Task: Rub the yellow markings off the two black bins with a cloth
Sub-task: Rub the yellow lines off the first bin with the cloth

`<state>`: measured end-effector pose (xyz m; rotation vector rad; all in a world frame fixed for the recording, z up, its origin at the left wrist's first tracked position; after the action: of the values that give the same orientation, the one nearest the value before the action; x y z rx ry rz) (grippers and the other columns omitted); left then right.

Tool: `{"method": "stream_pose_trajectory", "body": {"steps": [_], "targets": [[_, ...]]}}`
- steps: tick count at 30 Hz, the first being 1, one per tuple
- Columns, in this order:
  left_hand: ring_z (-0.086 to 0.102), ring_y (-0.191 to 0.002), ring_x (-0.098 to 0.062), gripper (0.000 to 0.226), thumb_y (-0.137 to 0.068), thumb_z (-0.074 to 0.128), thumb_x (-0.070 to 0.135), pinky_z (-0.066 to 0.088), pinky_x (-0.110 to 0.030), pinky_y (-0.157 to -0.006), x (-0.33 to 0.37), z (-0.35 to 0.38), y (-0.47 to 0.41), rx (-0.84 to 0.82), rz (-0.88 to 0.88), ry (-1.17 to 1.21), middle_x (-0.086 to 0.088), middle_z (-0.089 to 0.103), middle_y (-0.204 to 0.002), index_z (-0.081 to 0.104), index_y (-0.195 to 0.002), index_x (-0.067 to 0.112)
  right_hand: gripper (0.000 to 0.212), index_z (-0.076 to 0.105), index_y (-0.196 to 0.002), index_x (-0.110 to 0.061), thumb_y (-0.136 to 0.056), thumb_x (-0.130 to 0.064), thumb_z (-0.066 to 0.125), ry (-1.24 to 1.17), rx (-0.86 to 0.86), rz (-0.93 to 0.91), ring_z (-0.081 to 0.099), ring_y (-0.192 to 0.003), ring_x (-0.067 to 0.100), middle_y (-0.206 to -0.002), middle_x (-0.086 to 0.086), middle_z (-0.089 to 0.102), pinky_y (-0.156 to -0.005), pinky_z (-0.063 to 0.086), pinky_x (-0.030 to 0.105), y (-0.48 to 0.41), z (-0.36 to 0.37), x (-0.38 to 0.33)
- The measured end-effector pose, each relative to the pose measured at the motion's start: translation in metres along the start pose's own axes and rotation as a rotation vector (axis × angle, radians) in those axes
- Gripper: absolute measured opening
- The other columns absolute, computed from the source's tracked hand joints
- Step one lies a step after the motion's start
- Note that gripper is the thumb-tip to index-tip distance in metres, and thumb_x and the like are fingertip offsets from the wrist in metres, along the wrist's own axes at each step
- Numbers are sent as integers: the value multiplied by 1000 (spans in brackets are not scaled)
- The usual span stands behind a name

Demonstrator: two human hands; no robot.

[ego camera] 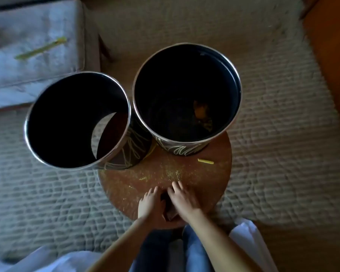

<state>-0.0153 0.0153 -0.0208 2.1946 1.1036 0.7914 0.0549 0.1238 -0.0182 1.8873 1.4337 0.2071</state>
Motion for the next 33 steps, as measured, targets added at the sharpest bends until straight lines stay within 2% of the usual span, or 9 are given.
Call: {"method": "stream_pose_trajectory", "body": {"steps": [2, 5, 9, 14, 19, 23, 28, 31, 33], "targets": [[57, -106, -11, 113, -29, 50, 104, 53, -35, -92, 6, -7, 2, 24, 34, 35, 16, 51, -109, 48, -117, 32, 46, 37, -143, -5, -98, 4, 41, 9, 53, -6, 16, -148, 37, -159, 19, 21, -115, 26, 52, -1, -4, 2], [58, -103, -15, 57, -50, 38, 76, 51, -35, -89, 12, -20, 1, -13, 36, 151, 17, 47, -96, 49, -93, 40, 34, 49, -127, -5, -94, 1, 48, 9, 180, -49, 29, -142, 38, -151, 18, 34, -109, 34, 51, 3, -6, 4], [60, -102, -17, 15, -87, 65, 32, 54, -35, -82, 4, -19, -12, 63, 62, 217, 6, 57, -105, 59, -99, 24, 28, 51, -120, -10, -93, -17, 56, -35, 343, -94, 48, -124, 34, -131, 12, 50, -99, 43, 45, 12, -6, 6], [62, -73, -6, 11, -92, 56, 14, 53, -24, -60, -5, -30, -4, 175, 147, 363, 10, 64, -86, 50, -89, 23, 45, 43, -135, -14, -98, -36, 55, -267, 510, -86, 61, -100, 25, -115, 8, 61, -76, 45, 32, 29, -12, 4], [62, -74, -10, 15, -90, 55, 3, 49, -26, -63, -22, -45, 19, 379, 262, 497, 2, 67, -87, 58, -96, 16, 12, 55, -94, -25, -89, -20, 65, -702, 679, -18, 61, -79, 12, -85, -4, 63, -69, 50, 35, 45, -24, -10], [55, -62, 1, 29, -86, 58, -3, 43, -16, -58, -31, -59, 62, 518, 423, 640, 6, 59, -74, 56, -83, 26, 30, 59, -78, -30, -83, -3, 70, -948, 779, -94, 58, -80, 3, -83, -8, 62, -77, 46, 27, 71, -34, -29], [49, -56, -4, 17, -73, 49, 21, 42, -20, -50, -44, -81, 129, 492, 500, 1013, 5, 52, -64, 61, -83, 16, 20, 57, -88, -22, -84, -22, 77, -839, 649, -252, 50, -89, -3, -99, -11, 51, -85, 41, 18, 135, -40, -73], [46, -55, 2, 20, -70, 47, 24, 39, -14, -52, -38, -103, 154, 488, 551, 901, 10, 51, -64, 60, -85, 19, 31, 51, -99, -36, -88, -16, 73, -980, 444, -259, 54, -89, -17, -103, -28, 49, -85, 41, 6, 160, -33, -81], [47, -61, 3, 20, -72, 47, 24, 39, -13, -58, -32, -118, 166, 515, 617, 740, 9, 53, -72, 60, -86, 20, 28, 57, -100, -35, -87, -16, 73, -1033, 354, -302, 62, -92, -13, -102, -17, 65, -82, 46, 7, 168, -31, -78]]}}
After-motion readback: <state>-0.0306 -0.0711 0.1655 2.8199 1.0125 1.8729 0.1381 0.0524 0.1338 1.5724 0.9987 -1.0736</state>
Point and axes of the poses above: each hand's wrist, its own y-axis away from the middle knuckle, its own z-axis out of the palm, x = y × z, the point moved 3 cm from there along -y, towards the middle knuckle
